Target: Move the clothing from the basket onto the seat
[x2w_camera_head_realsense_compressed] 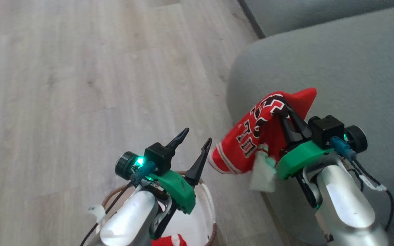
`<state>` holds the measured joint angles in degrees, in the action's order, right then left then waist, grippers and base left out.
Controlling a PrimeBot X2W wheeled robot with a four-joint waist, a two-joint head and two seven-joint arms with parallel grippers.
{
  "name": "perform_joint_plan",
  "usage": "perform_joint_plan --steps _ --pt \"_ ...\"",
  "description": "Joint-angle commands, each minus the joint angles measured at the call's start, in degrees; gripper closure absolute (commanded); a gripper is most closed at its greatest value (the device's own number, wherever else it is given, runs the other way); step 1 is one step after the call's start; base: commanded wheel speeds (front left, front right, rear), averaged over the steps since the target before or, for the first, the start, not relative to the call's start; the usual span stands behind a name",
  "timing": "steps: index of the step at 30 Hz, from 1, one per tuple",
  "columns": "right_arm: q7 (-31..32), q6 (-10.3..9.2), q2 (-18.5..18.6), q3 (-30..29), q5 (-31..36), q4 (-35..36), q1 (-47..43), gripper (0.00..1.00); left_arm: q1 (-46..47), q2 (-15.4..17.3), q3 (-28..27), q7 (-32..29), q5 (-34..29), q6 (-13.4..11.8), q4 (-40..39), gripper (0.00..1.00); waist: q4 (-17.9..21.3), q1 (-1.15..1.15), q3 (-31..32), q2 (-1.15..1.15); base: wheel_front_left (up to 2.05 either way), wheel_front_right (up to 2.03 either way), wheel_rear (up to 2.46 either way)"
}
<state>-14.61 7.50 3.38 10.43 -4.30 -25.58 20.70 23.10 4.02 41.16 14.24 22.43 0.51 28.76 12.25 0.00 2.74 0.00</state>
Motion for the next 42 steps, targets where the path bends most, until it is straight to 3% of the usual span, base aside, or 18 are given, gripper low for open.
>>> perform_joint_plan --steps 1,8,15,21,30,42 --pt "-0.4 -0.01 -0.1 0.8 0.5 2.4 3.8 1.00 1.9 0.2 -1.9 0.7 0.1 -0.1 -1.4 0.00 3.6 0.00 -1.2 0.00 0.00 0.00 0.00" --pt "-0.4 -0.01 1.9 2.1 0.3 2.1 5.3 1.00 1.7 -0.5 -2.3 0.7 -1.2 0.5 -2.4 0.00 8.6 0.00 -3.0 0.00 0.00 0.00 0.00" --pt "-0.4 -0.01 4.9 3.9 -0.5 0.2 8.3 1.00 1.7 -0.9 -2.5 0.7 -2.4 1.1 -2.6 0.00 9.4 0.00 -4.6 0.00 0.00 0.00 0.00" --pt "0.6 -0.01 8.4 3.5 -2.2 -2.4 15.5 1.00 2.0 -1.0 -2.9 0.7 -3.5 1.0 -2.9 0.00 6.3 0.00 -7.8 0.00 0.00 0.00 0.00" --pt "2.3 -0.01 14.7 0.2 -6.2 -7.0 32.9 1.00 6.0 0.9 -3.3 0.8 -7.1 0.7 -5.5 0.00 0.1 0.00 -18.7 0.00 0.00 0.00 0.00" --pt "0.8 -0.01 24.3 -11.3 -0.6 -18.3 56.6 1.00 12.3 4.1 -3.8 -1.1 -10.0 -0.6 -12.5 0.00 -5.9 0.00 -33.8 0.00 0.00 0.00 0.00"
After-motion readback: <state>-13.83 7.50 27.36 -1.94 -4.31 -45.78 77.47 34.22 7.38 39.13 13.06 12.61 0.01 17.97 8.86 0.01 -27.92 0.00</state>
